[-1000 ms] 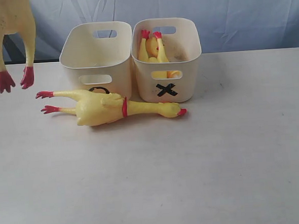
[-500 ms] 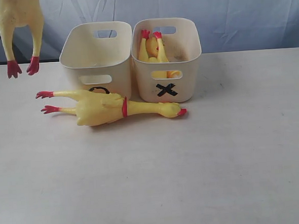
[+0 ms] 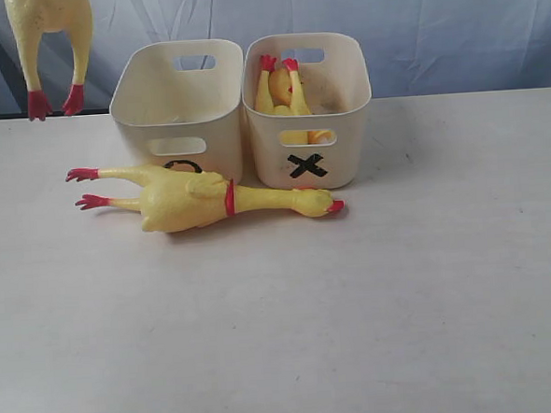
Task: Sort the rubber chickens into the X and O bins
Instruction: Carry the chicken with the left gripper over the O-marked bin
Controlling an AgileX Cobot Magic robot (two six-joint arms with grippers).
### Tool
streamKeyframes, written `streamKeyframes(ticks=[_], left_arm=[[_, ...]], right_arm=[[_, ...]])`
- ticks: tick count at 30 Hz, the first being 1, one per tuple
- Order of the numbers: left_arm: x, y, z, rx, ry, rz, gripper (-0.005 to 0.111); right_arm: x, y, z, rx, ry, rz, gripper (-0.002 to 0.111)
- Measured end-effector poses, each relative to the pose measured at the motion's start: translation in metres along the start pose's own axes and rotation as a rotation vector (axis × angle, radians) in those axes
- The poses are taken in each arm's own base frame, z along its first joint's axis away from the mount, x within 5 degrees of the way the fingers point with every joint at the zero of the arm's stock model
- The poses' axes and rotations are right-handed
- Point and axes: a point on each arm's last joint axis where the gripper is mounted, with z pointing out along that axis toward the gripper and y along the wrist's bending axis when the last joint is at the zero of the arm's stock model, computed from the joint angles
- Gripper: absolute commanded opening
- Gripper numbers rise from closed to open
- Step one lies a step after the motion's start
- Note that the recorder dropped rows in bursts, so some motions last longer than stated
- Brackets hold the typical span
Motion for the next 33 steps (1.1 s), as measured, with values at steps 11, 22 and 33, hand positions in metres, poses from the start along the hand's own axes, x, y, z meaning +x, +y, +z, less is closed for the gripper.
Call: streamKeyframes(ticks=[11,22,33], left_arm=[[0.008,0.007,0.013,0.014,-0.009,-0.013,0.0],[-0.002,0.01,0.015,-0.004,-0.03,0.001,0.0],[-0.01,0.005,0.026,0.02,-0.06,-0.023,0.0]], right_arm=[[0.0,0.0,0.0,0.0,0.0,0.0,-0.001],[0.0,0.0,0.0,0.0,0.0,0.0,-0.001],[0.0,0.0,0.0,0.001,-0.002,0.0,-0.001]])
